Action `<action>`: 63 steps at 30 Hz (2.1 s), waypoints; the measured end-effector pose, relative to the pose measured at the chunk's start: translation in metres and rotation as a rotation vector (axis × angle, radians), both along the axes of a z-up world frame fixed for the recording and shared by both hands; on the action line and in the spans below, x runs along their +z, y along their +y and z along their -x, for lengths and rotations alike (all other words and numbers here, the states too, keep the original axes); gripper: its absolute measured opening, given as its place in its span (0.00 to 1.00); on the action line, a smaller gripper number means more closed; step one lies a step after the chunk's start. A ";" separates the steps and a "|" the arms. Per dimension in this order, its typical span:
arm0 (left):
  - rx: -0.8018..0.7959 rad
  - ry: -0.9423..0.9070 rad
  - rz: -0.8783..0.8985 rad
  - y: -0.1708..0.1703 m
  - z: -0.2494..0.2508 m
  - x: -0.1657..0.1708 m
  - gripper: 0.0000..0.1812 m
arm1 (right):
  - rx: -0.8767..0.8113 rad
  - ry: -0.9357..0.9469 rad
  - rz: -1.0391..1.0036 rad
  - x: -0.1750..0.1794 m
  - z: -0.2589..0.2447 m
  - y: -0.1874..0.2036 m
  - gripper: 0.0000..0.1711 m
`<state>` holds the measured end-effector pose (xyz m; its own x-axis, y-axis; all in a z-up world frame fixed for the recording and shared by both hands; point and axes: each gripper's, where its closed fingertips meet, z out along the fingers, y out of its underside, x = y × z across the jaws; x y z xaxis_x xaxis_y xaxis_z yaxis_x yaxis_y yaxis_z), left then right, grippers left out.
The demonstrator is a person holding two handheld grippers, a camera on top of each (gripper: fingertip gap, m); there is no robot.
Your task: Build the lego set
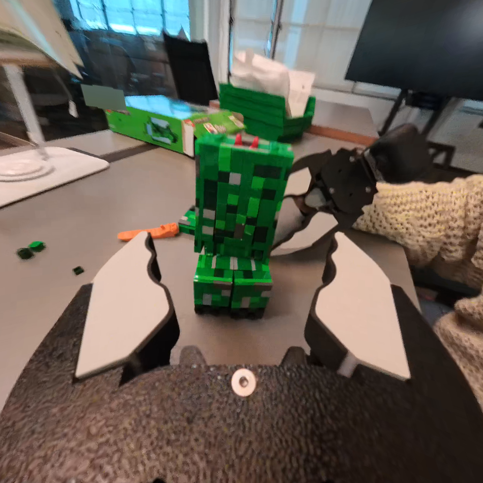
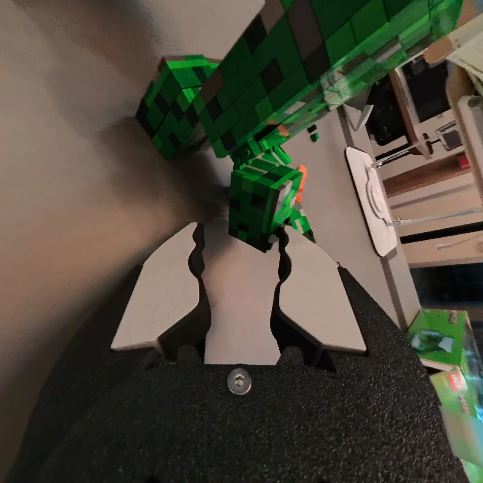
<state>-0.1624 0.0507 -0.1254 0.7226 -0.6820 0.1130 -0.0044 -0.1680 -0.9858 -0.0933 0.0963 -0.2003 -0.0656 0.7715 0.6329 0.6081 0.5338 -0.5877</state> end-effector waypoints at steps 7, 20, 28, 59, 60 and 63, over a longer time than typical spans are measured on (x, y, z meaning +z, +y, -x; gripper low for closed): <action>0.207 -0.110 -0.051 -0.044 -0.006 0.020 0.59 | 0.197 -0.029 0.095 -0.003 0.001 -0.047 0.31; 0.599 0.353 -0.040 -0.063 -0.019 -0.024 0.43 | 0.122 0.019 0.595 0.005 0.009 -0.054 0.33; 0.662 0.272 0.230 -0.031 0.021 -0.058 0.47 | 0.074 -0.016 0.493 -0.007 0.021 -0.055 0.28; 0.707 0.424 0.404 -0.013 0.034 -0.088 0.21 | 0.055 0.012 0.518 0.016 0.021 -0.067 0.23; 0.706 0.427 0.404 -0.013 0.034 -0.088 0.21 | 0.054 0.010 0.522 0.017 0.021 -0.067 0.23; 0.697 0.439 0.410 -0.013 0.034 -0.089 0.21 | 0.046 0.008 0.545 0.017 0.020 -0.068 0.23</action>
